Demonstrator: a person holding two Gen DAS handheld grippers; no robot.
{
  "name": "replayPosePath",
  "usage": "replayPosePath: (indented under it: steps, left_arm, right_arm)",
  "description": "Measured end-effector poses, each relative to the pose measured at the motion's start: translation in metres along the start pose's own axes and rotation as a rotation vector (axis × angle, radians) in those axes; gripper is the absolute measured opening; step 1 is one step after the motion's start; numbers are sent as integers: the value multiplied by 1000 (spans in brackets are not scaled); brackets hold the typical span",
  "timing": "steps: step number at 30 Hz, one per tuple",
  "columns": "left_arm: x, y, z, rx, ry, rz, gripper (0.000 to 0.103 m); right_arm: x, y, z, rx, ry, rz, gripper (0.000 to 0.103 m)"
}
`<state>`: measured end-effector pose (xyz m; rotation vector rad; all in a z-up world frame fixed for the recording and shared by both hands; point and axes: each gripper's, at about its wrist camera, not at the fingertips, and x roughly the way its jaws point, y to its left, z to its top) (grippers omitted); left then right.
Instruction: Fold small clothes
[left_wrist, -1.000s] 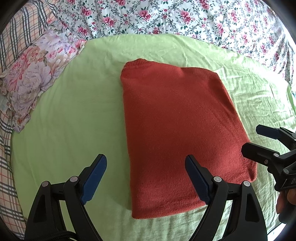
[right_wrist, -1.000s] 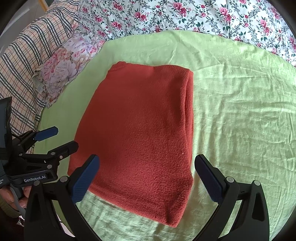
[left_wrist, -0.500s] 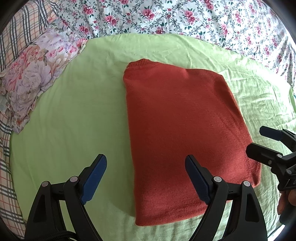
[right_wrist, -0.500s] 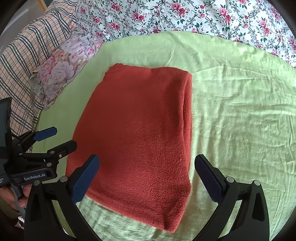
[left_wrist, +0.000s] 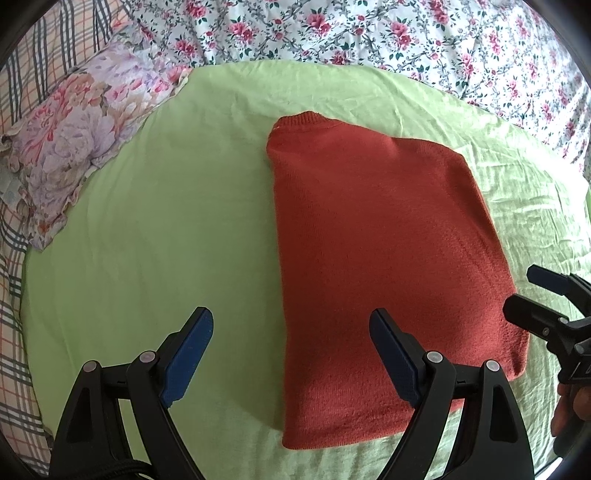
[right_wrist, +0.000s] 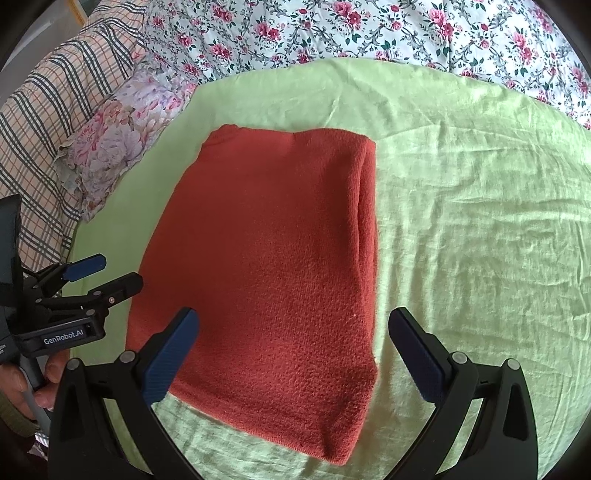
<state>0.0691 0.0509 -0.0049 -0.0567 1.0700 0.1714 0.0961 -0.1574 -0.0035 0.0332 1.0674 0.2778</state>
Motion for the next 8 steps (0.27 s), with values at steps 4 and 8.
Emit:
replayPosePath:
  steps: [4, 8]
  left_arm:
    - [-2, -2, -2, 6, -2, -15, 87]
    - [-6, -10, -6, 30, -17, -2, 87]
  right_arm:
    - [2, 1, -2, -1, 3, 5, 102]
    - [4, 5, -4, -2, 5, 14, 102]
